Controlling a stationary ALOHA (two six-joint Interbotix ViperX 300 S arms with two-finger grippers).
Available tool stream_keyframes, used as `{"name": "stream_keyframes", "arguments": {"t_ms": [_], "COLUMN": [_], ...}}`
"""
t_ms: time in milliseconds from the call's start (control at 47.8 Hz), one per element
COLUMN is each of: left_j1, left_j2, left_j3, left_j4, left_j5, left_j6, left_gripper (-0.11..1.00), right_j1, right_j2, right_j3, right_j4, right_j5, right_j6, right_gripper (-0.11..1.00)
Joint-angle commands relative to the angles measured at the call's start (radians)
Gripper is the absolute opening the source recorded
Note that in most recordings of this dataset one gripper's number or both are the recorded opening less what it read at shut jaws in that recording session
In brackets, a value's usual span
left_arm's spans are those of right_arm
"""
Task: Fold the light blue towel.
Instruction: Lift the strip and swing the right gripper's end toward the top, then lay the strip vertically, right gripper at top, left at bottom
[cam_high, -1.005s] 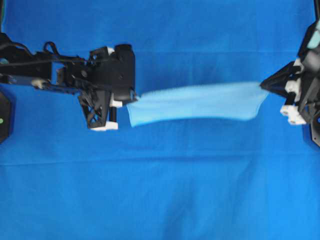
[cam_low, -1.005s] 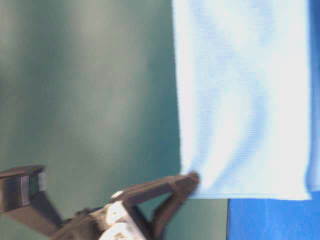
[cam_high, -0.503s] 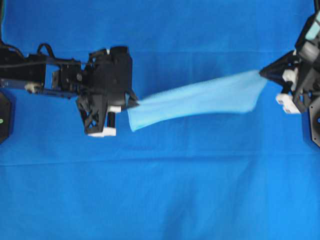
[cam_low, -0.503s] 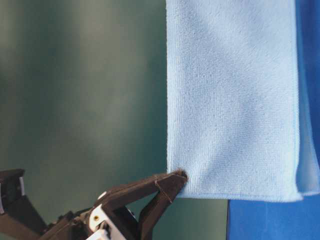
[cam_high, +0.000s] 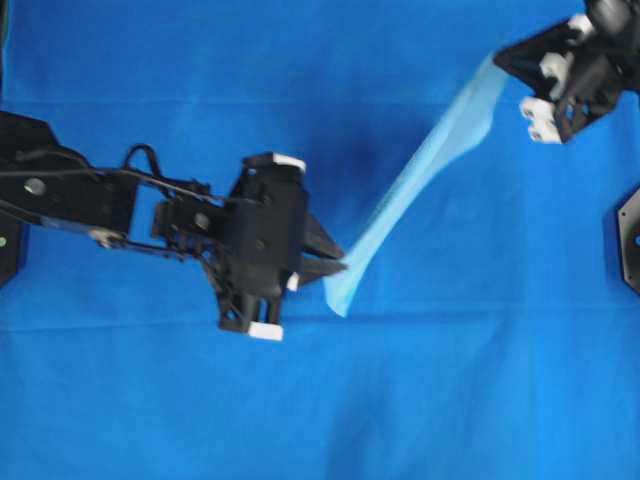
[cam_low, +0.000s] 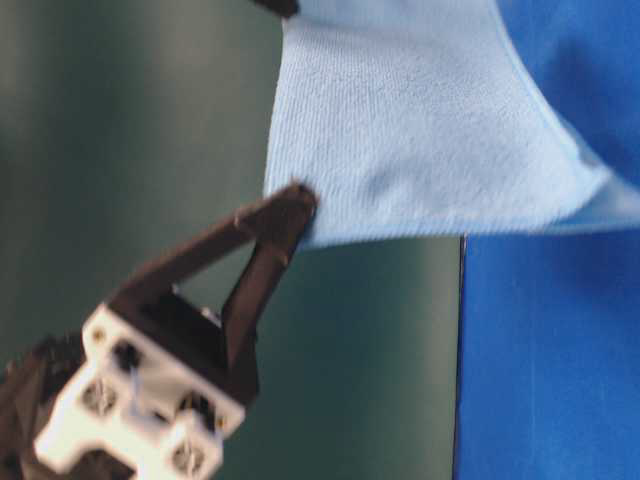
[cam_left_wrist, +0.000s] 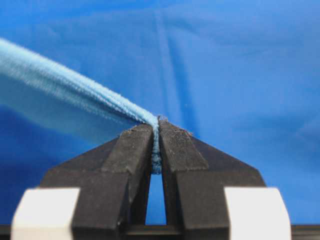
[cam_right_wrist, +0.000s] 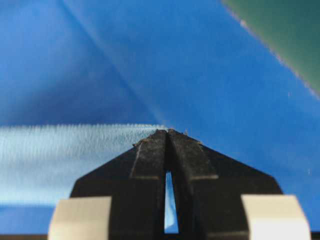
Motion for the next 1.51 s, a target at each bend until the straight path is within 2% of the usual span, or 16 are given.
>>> {"name": "stream_keyframes", "arguments": {"t_ms": [0,272,503,754,900,1005,1131,1214,1361,1487], "left_j1": [-0.064,-0.084,-0.087,-0.087,-0.087,-0.087,-0.086,-0.083,-0.071,-0.052], "left_j2": [0.023,0.121,0.17,0.233,0.318,0.385,0.471,0.508,0.515,0.479], "left_j3": [-0.071,-0.19,-0.236,-0.279,-0.36,-0.437,-0.532,-0.572,-0.561,-0.46], "left_j4": [-0.003,-0.003,-0.003,-0.003,-0.003,-0.003,-0.003,-0.003,-0.005,-0.011], "left_j5": [-0.005,-0.014,-0.051,-0.15,-0.21,-0.222,-0.229,-0.229,-0.221,-0.229], "left_j6": [0.003,0.071,0.08,0.081,0.083,0.089,0.089,0.087,0.072,0.035], "left_gripper": [0.04,0.04,0.03,0.04,0.03,0.04,0.04,0.04,0.03,0.04], "right_j1": [-0.052,-0.052,-0.054,-0.066,-0.067,-0.067,-0.067,-0.067,-0.067,-0.067], "right_j2": [0.058,0.265,0.311,0.227,0.126,0.06,0.043,0.054,0.114,0.202], "right_j3": [-0.063,-0.23,-0.273,-0.206,-0.127,-0.078,-0.041,-0.028,-0.028,-0.044], "right_j4": [-0.021,-0.083,-0.095,-0.097,-0.097,-0.098,-0.097,-0.095,-0.095,-0.095], "right_j5": [-0.021,-0.057,-0.057,-0.026,0.009,0.086,0.153,0.155,0.1,0.008], "right_j6": [-0.003,-0.003,-0.003,-0.003,-0.002,-0.002,-0.003,-0.003,-0.002,0.0], "right_gripper": [0.01,0.01,0.01,0.01,0.01,0.01,0.01,0.01,0.01,0.01]}}
